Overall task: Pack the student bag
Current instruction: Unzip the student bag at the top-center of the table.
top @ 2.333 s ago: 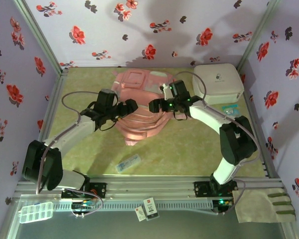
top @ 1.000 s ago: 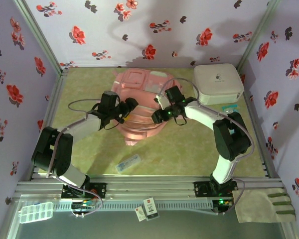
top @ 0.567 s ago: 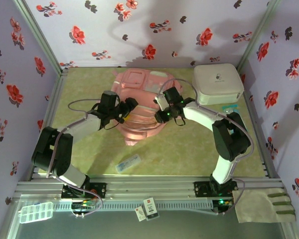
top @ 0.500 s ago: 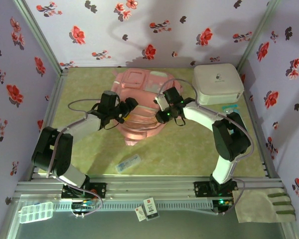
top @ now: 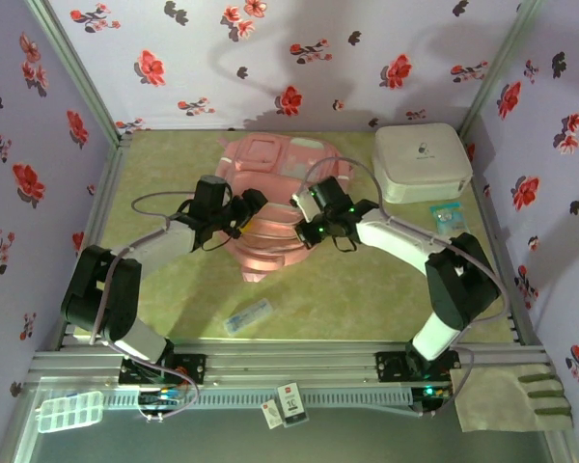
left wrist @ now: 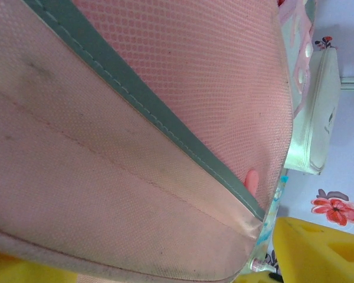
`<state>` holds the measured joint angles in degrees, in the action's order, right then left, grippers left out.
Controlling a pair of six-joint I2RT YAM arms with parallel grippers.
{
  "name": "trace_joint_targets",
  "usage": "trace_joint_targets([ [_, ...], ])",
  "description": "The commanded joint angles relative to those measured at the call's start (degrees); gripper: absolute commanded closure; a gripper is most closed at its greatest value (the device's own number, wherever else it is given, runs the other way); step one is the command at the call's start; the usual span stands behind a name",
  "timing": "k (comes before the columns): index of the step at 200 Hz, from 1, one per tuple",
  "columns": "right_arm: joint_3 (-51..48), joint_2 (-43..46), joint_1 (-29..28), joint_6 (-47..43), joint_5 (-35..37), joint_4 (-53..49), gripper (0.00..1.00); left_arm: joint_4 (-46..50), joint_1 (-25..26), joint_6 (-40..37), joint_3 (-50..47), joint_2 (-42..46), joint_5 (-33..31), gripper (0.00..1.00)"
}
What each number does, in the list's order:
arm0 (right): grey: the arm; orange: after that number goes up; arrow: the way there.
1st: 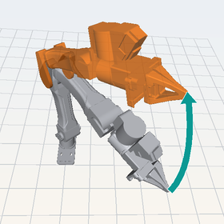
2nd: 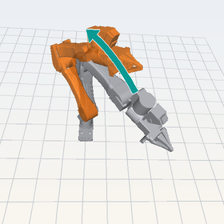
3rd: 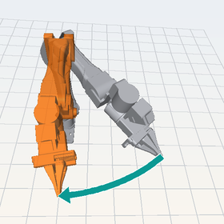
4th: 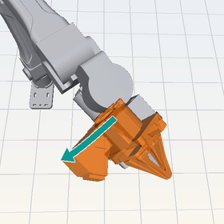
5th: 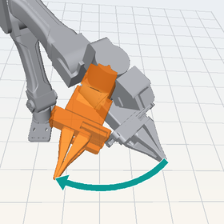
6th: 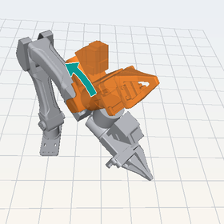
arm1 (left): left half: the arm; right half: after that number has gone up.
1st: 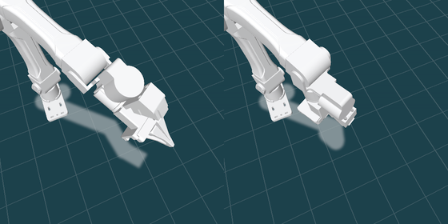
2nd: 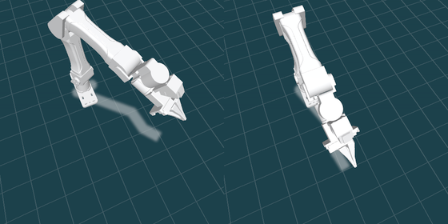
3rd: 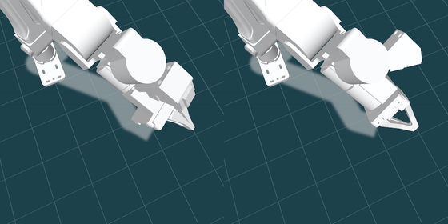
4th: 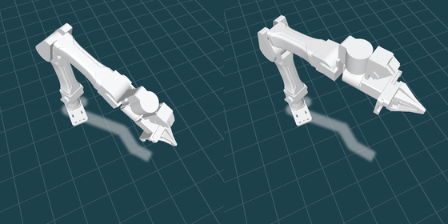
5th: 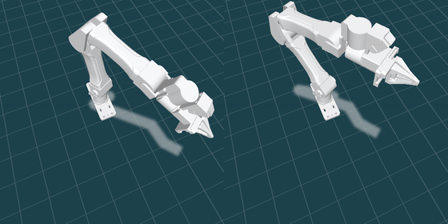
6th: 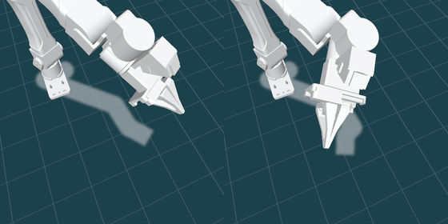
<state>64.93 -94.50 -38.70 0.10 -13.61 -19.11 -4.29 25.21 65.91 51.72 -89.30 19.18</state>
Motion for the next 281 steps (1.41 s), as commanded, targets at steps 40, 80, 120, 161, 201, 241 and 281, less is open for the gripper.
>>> trace_joint_targets([
  [40, 0.29, -1.84, -6.85, 7.97, -0.57, 11.90, 0.98, -4.27, -0.13, 0.10, 3.21, -0.48, 1.47, 0.20],
  [80, -8.87, 5.43, -5.37, 13.98, 6.01, 23.07, 0.66, -3.46, -0.85, 0.20, 2.06, 0.65, 1.45, 0.20],
  [120, -20.76, 15.40, 0.92, 22.19, 7.80, 34.40, 0.43, 0.33, -1.24, -2.57, -0.03, 3.99, 1.11, 0.16],
  [161, -21.12, 16.22, 4.86, 31.07, 8.79, 29.88, 0.35, 9.89, 2.08, -8.10, 0.01, 7.64, -7.13, 0.19],
  [201, -18.16, 12.83, 7.11, 39.08, 4.79, 27.50, 0.33, 21.06, 9.26, -12.80, 4.75, 6.66, -17.89, 0.27],
  [241, -13.88, 7.43, 8.20, 45.05, -0.40, 26.82, 0.36, 30.31, 17.82, -16.89, 12.81, 0.69, -28.12, 0.35],
  [281, -10.74, 2.90, 8.45, 49.01, -3.47, 26.85, 0.41, 34.18, 21.75, -20.17, 19.18, -5.01, -32.58, 0.47],
])
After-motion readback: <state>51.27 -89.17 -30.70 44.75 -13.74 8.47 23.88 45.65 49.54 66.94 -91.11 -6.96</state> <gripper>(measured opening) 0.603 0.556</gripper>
